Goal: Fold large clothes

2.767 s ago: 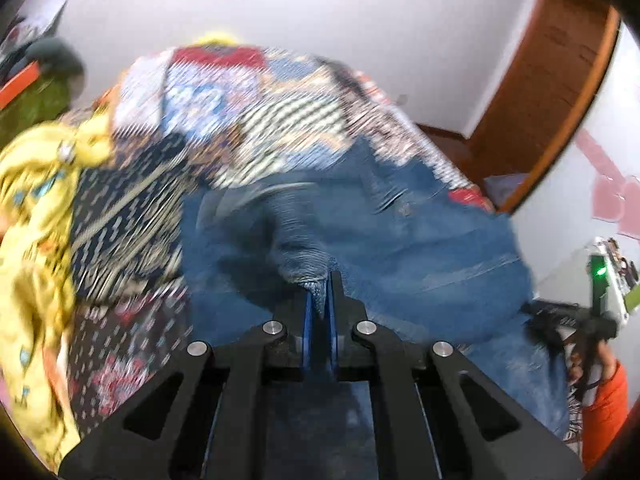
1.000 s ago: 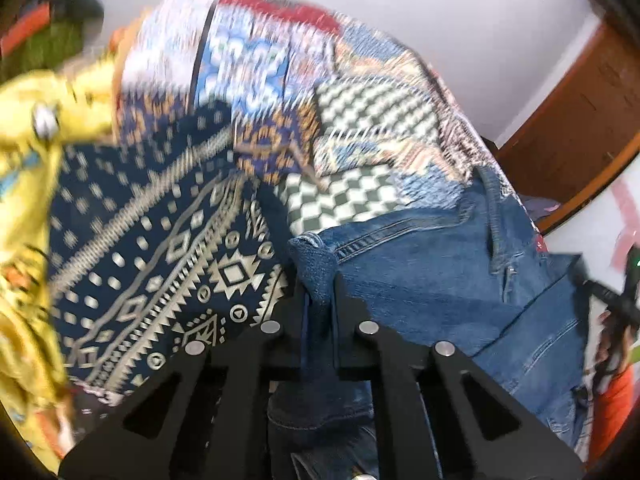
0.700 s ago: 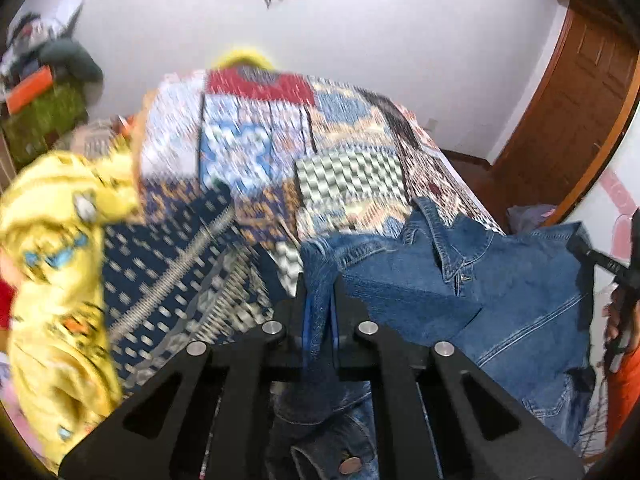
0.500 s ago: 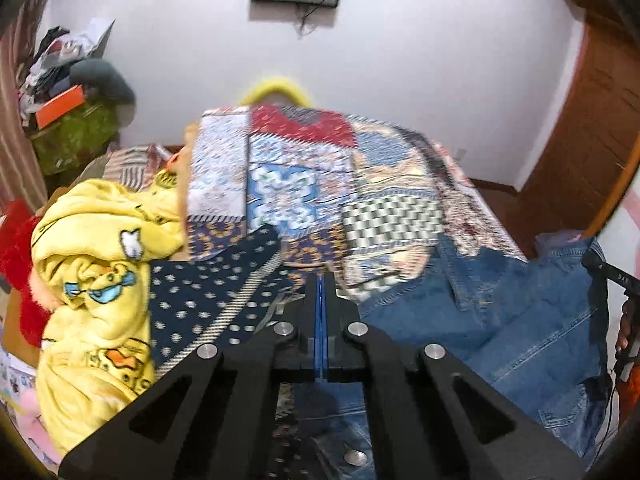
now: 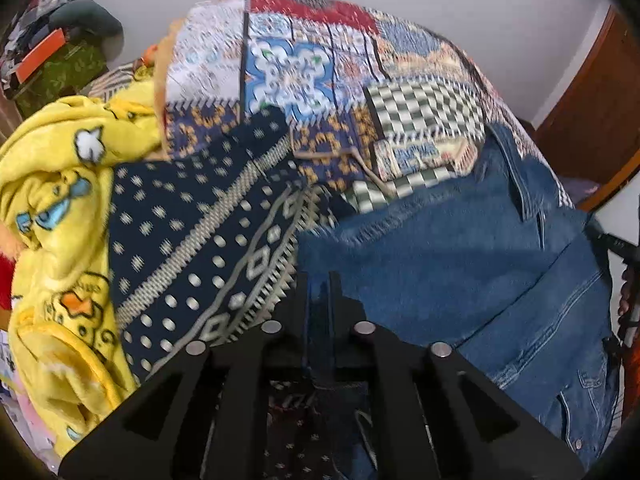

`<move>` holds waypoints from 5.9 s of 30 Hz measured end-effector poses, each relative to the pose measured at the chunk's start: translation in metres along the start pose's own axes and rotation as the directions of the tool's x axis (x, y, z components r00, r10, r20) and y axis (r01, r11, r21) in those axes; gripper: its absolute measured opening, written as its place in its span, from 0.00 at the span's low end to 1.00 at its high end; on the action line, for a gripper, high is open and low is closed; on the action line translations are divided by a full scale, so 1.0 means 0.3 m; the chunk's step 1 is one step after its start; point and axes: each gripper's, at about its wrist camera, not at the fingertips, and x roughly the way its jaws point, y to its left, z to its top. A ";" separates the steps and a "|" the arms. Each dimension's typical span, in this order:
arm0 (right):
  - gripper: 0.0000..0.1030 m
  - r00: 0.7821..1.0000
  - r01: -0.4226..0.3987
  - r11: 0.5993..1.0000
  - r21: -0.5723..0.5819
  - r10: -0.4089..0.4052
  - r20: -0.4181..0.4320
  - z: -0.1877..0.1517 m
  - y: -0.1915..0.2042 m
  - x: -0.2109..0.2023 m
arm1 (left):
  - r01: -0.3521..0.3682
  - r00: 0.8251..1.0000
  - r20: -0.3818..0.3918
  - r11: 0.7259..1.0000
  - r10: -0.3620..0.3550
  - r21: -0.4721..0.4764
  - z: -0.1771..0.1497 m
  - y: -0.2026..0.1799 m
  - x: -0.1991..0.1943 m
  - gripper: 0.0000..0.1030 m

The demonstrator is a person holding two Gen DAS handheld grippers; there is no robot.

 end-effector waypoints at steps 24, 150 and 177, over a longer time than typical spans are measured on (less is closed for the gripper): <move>0.93 0.977 -0.051 0.973 -0.226 0.095 0.189 -0.381 0.063 -0.700 | -0.018 0.985 0.175 0.994 -0.002 0.109 -0.358 -0.174 -0.548 0.87; 0.63 0.953 -0.122 0.969 -0.215 0.176 0.249 0.003 0.338 -0.270 | -0.116 0.973 0.204 0.993 0.109 0.024 0.108 -0.189 -0.120 0.93; 0.82 0.995 0.059 0.929 -0.364 -0.027 0.094 -0.307 0.207 -0.175 | -0.060 0.994 0.093 0.995 0.053 0.074 -0.326 -0.253 -0.063 0.98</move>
